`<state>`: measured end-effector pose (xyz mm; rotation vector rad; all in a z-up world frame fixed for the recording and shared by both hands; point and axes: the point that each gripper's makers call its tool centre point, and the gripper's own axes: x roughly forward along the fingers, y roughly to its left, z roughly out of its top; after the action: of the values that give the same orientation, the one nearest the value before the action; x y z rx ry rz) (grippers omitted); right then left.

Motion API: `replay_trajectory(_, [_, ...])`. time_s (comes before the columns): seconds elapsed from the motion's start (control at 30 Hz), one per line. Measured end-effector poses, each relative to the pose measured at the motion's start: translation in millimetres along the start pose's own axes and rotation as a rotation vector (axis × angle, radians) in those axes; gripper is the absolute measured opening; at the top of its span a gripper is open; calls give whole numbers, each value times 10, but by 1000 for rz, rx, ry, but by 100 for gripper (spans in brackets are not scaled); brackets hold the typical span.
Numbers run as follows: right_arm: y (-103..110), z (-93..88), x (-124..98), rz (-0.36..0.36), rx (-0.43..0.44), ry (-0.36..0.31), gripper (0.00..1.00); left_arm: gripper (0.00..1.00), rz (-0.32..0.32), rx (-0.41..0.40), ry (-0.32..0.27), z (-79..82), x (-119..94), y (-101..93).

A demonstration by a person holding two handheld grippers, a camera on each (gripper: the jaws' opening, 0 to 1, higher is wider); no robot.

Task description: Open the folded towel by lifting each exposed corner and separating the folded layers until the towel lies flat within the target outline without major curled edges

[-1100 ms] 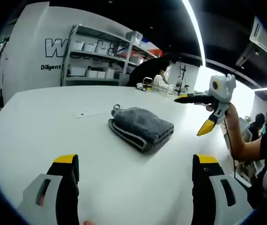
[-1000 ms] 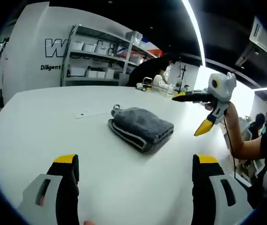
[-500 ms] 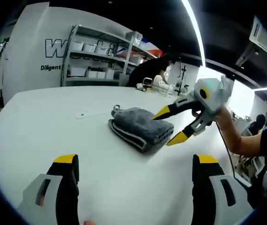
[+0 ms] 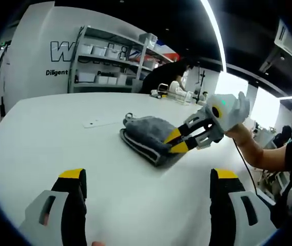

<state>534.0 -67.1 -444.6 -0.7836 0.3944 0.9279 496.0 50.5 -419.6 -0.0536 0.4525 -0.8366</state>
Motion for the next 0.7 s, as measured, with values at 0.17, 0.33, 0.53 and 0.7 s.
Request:
replay_trajectory(0.17, [-211, 55, -252, -70, 146, -121, 2, 98, -4, -2, -1, -1, 19, -15])
replay_trajectory(0.33, [-538, 20, -595, -207, 263, -224, 1, 98, -8, -6, -3, -5, 31, -25])
replay_trajectory(0.53, [-923, -294, -1118, -416, 407, -321, 1, 98, -7, -4, -6, -2, 35, -27])
replay_trajectory(0.7, [-1158, -734, -1509, -583, 501, -333, 1, 98, -2, -11, 7, -2, 56, 51])
